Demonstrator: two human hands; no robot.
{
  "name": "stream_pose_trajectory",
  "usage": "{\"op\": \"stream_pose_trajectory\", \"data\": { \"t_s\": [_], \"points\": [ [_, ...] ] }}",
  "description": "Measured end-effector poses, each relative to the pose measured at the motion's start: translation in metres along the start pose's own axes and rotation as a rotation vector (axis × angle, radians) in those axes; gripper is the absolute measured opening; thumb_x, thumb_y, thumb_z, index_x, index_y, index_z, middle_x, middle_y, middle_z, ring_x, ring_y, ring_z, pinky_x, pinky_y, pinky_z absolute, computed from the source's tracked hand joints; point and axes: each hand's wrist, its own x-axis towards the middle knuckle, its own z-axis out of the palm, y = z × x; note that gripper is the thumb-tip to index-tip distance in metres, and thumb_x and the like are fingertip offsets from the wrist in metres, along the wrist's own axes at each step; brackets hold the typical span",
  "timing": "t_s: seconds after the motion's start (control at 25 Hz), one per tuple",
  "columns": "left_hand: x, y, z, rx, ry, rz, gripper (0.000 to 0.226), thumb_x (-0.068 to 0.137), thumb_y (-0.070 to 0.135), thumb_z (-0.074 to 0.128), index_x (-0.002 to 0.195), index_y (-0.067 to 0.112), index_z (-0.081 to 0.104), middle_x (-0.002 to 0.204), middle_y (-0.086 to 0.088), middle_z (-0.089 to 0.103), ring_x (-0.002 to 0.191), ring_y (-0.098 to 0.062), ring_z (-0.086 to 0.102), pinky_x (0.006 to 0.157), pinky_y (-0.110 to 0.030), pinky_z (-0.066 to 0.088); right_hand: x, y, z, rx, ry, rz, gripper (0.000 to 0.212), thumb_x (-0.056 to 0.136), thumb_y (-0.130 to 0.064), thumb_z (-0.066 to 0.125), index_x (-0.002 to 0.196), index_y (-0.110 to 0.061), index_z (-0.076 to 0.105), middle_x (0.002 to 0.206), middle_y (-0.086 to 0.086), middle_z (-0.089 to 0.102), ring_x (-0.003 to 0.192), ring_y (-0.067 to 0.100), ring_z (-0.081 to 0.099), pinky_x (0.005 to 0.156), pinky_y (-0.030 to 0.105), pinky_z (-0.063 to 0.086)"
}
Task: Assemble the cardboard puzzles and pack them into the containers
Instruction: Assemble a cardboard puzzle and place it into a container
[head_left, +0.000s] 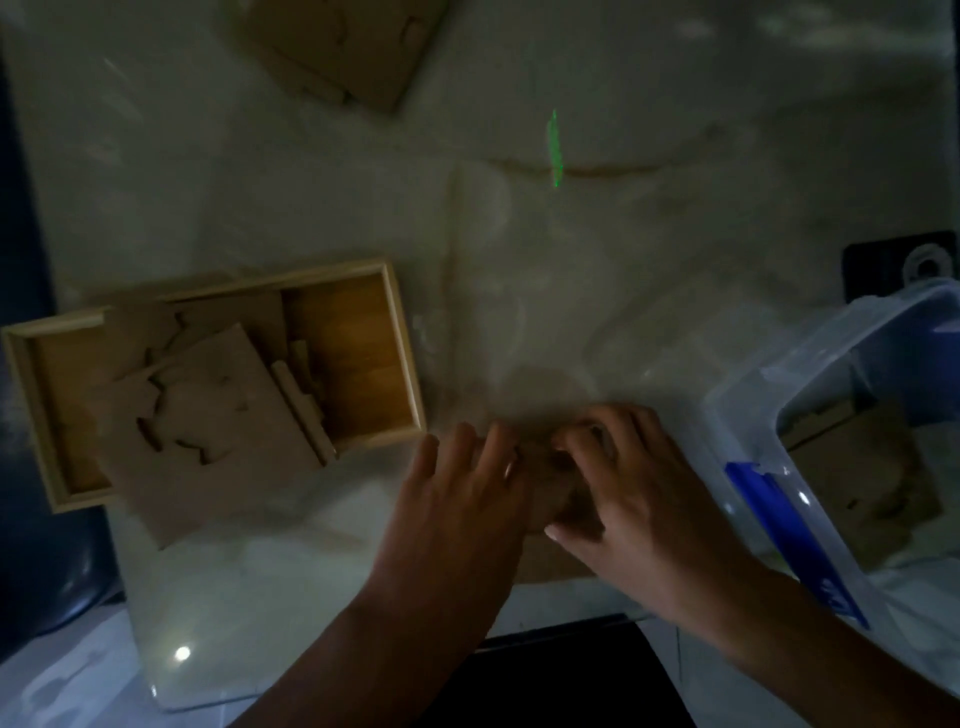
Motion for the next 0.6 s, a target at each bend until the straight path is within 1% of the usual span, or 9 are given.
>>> {"op": "stream_pose_trajectory", "data": {
  "t_s": [0.04,0.12,0.16,0.2,0.28,0.32,0.36,0.48,0.6],
  "points": [
    [0.004,-0.001,-0.009,-0.008,-0.023,0.018,0.073,0.055,0.036,0.087,0.112,0.020,0.045,0.104,-0.010,0.066,0.082,-0.029,0.064,0.065,-0.044,0.056,0.006,-0.001,-0.007,0.010,-0.020,0.006,0.069,0.059,-0.048,0.084,0.115,-0.023,0.051,0.123,0.006,0.054,0.116,0.027,0.051,0.085,0.044,0.055],
    [0.017,-0.006,-0.028,0.007,-0.066,0.031,0.053,0.066,0.043,0.080,0.106,0.021,0.055,0.094,-0.007,0.069,0.077,-0.025,0.066,0.062,-0.041,0.054,0.022,-0.003,-0.021,0.045,-0.019,-0.002,0.070,0.060,-0.053,0.079,0.118,-0.024,0.053,0.121,0.004,0.057,0.116,0.026,0.053,0.085,0.043,0.054],
    [0.025,-0.011,-0.038,0.023,-0.066,0.018,0.043,0.074,0.045,0.074,0.106,0.021,0.060,0.095,-0.007,0.069,0.080,-0.025,0.067,0.065,-0.040,0.053,0.032,-0.003,-0.028,0.058,-0.001,-0.019,0.067,0.064,-0.053,0.074,0.121,-0.023,0.055,0.121,0.003,0.058,0.116,0.025,0.054,0.086,0.041,0.054],
    [0.034,-0.016,-0.047,0.023,-0.041,-0.001,0.040,0.081,0.046,0.066,0.111,0.020,0.062,0.102,-0.007,0.068,0.087,-0.026,0.067,0.071,-0.041,0.053,0.044,-0.002,-0.035,0.061,0.019,-0.039,0.065,0.069,-0.052,0.069,0.124,-0.021,0.057,0.122,0.002,0.060,0.116,0.025,0.055,0.087,0.040,0.054],
    [0.056,-0.034,-0.066,0.006,0.025,-0.056,0.045,0.092,0.047,0.052,0.129,0.021,0.054,0.116,-0.006,0.065,0.101,-0.026,0.064,0.081,-0.040,0.050,0.076,-0.001,-0.050,0.033,0.043,-0.080,0.061,0.079,-0.051,0.061,0.131,-0.020,0.055,0.123,0.002,0.061,0.117,0.024,0.055,0.089,0.040,0.054],
    [0.068,-0.046,-0.078,0.000,0.071,-0.078,0.046,0.094,0.048,0.048,0.132,0.022,0.051,0.117,-0.005,0.065,0.103,-0.025,0.063,0.082,-0.038,0.048,0.093,-0.002,-0.058,0.012,0.061,-0.097,0.059,0.082,-0.051,0.059,0.132,-0.020,0.054,0.122,0.002,0.061,0.115,0.024,0.055,0.088,0.039,0.054],
    [0.080,-0.058,-0.090,0.001,0.114,-0.100,0.043,0.095,0.048,0.046,0.130,0.024,0.051,0.115,-0.004,0.065,0.101,-0.025,0.063,0.079,-0.036,0.045,0.111,-0.004,-0.064,-0.008,0.085,-0.111,0.056,0.084,-0.050,0.056,0.131,-0.019,0.053,0.119,0.003,0.061,0.112,0.024,0.056,0.085,0.039,0.054],
    [0.113,-0.100,-0.118,-0.003,0.221,-0.206,0.034,0.094,0.048,0.045,0.118,0.025,0.055,0.112,-0.003,0.062,0.102,-0.028,0.061,0.077,-0.035,0.044,0.168,-0.011,-0.082,-0.042,0.162,-0.135,0.051,0.085,-0.048,0.052,0.126,-0.018,0.058,0.113,0.006,0.062,0.106,0.029,0.057,0.080,0.041,0.055],
    [0.132,-0.136,-0.137,-0.014,0.331,-0.340,0.040,0.091,0.050,0.054,0.121,0.024,0.057,0.118,-0.004,0.060,0.109,-0.028,0.058,0.078,-0.035,0.044,0.217,-0.018,-0.097,-0.003,0.242,-0.111,0.048,0.084,-0.048,0.056,0.123,-0.020,0.061,0.113,0.006,0.060,0.108,0.027,0.056,0.079,0.035,0.051]
  ]
}}
